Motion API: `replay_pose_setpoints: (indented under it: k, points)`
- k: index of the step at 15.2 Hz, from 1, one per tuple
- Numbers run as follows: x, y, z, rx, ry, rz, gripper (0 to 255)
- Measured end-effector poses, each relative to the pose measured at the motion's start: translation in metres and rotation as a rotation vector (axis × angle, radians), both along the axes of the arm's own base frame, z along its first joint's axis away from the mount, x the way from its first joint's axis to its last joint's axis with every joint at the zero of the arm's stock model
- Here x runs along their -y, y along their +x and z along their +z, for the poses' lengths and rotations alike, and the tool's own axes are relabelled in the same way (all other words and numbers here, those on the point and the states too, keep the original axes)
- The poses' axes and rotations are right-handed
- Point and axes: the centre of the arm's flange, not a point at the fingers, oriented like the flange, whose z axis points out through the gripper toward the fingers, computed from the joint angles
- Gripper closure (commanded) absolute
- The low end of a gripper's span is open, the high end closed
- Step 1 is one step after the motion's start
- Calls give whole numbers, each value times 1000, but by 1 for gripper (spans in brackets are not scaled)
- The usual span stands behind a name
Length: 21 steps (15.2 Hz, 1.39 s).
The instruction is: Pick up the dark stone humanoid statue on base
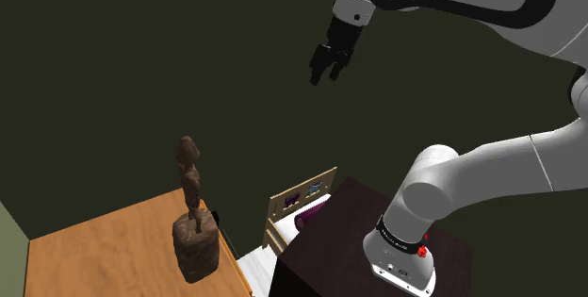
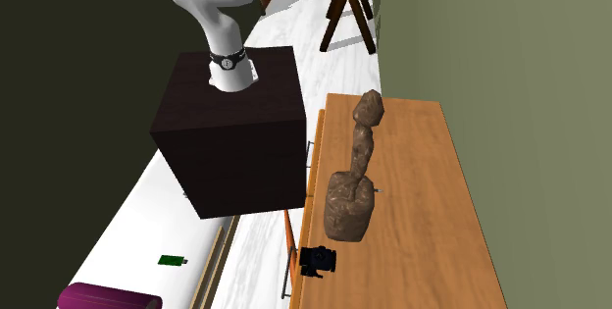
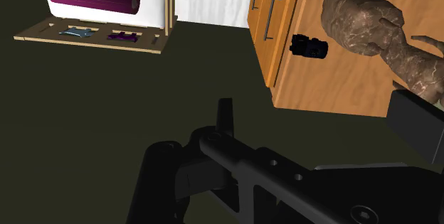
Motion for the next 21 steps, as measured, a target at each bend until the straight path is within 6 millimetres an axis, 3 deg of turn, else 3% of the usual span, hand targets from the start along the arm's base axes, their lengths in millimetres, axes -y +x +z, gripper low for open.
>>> replay_pose_setpoints:
  k: [2, 6, 21]
  points:
    - [-6, 2, -3, 1, -1, 0, 0]
    - [-40, 17, -29, 5, -5, -4, 0]
    - [-194, 78, -141, 27, -23, -23, 0]
